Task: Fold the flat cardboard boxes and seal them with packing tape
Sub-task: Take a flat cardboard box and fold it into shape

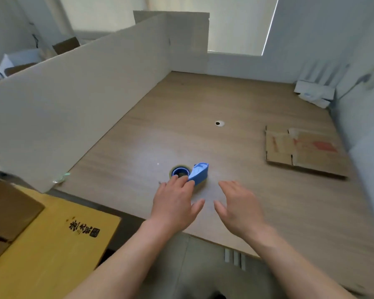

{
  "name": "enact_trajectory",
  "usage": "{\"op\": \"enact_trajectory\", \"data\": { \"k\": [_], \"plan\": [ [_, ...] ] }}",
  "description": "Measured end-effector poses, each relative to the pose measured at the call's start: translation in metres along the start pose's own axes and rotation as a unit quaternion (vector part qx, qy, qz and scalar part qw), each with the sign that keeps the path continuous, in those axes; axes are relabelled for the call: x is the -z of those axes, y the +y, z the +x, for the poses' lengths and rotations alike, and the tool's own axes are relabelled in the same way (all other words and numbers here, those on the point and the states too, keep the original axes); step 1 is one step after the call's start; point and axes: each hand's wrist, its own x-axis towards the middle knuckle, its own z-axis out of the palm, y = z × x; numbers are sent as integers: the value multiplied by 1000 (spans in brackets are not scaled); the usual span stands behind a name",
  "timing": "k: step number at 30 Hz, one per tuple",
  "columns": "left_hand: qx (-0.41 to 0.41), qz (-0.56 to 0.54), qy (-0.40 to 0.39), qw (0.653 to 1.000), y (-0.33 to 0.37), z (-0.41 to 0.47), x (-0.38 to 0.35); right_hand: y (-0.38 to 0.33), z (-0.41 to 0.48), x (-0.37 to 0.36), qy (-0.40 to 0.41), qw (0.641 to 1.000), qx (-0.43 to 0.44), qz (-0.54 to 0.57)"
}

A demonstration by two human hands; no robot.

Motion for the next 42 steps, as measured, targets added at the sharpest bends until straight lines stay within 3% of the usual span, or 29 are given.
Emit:
{"op": "enact_trajectory", "data": {
  "k": [8, 18, 23, 36, 42],
  "plan": [
    [-66, -11, -24, 997, 60, 94, -25, 82, 48, 27, -13, 998, -61, -19],
    [-217, 15, -82, 973, 120, 215, -68, 163, 81, 47, -7, 979, -199, -46],
    [-246, 26, -114, 962, 153, 246, -83, 205, 83, 55, -19, 963, -264, -39],
    [-203, 52, -165, 964, 250, 321, -148, 358, 117, 52, -85, 954, -288, 11],
    [-164, 47, -168, 971, 282, 353, -187, 435, 133, 49, -109, 944, -311, -35]
  ]
}}
